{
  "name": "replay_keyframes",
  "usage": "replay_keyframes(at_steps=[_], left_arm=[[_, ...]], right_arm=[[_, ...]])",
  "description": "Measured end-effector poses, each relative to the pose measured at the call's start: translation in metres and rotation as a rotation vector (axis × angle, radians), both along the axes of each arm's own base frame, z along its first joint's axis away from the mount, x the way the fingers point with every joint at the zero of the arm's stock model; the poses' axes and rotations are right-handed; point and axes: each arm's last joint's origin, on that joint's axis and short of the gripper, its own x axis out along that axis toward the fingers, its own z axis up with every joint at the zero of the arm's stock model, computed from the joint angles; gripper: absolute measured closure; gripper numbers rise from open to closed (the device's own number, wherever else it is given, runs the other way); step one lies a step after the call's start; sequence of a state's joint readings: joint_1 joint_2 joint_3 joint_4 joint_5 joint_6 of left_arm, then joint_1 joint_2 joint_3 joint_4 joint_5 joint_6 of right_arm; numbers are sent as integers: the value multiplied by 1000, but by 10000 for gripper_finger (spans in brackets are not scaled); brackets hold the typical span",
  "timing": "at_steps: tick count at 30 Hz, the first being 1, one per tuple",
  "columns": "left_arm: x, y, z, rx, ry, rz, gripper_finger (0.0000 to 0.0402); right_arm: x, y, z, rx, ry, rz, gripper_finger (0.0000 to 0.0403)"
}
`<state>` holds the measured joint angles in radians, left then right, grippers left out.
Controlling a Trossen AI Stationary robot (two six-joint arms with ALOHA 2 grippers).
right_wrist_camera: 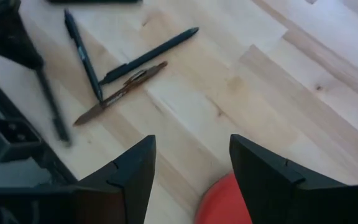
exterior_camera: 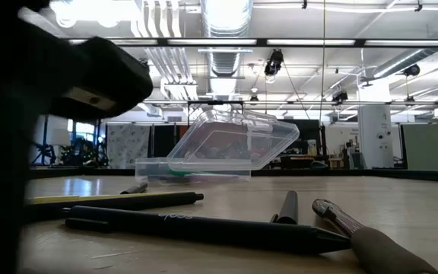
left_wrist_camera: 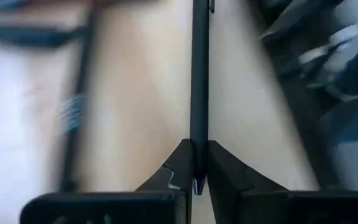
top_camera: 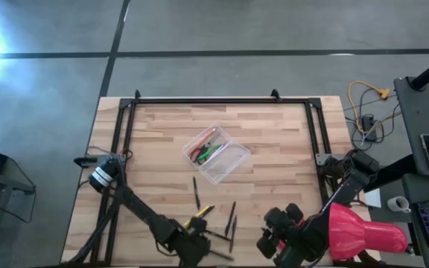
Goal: Pick & place school supplies into a supply box
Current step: Put the black pen into the transparent supply box
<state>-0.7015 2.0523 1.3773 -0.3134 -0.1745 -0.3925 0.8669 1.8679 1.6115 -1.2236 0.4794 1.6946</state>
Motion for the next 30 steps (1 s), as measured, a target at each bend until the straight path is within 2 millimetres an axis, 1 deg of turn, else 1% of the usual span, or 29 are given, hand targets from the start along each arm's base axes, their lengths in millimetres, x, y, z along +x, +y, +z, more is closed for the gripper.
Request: replay_keyframes(at_steps=[1,3,7,10,12,14,18,22,26,30], left_arm=[[2,8,5,12,-3,18,391],[7,23,24,22,-52,76,393],[4,67,62,20,-150,271,393],[-10,108,83,11,-221,472,393],[-23,139,97,-15,-286,624,393],[-38,170,106,-53,-341,757,393],[-62,225,106,-87,-375,905,393],[-75,270,99,-127,-350,993,393],[-78,304,81,-163,-277,1025,389],[-77,325,52,-230,-165,1038,369]], right_arm=[[0,-1,0,-4,-9,-13,207],[1,-1,0,-6,-34,-41,207],[2,-2,1,-5,-85,-100,207],[2,-2,2,-4,-124,-142,207],[3,-3,2,-8,-154,-167,207],[3,-3,3,-19,-183,-184,207],[6,-7,3,-32,-238,-231,207],[14,-14,2,-33,-251,-272,207],[23,-22,2,-41,-242,-288,207],[31,-31,0,38,-139,-322,207]])
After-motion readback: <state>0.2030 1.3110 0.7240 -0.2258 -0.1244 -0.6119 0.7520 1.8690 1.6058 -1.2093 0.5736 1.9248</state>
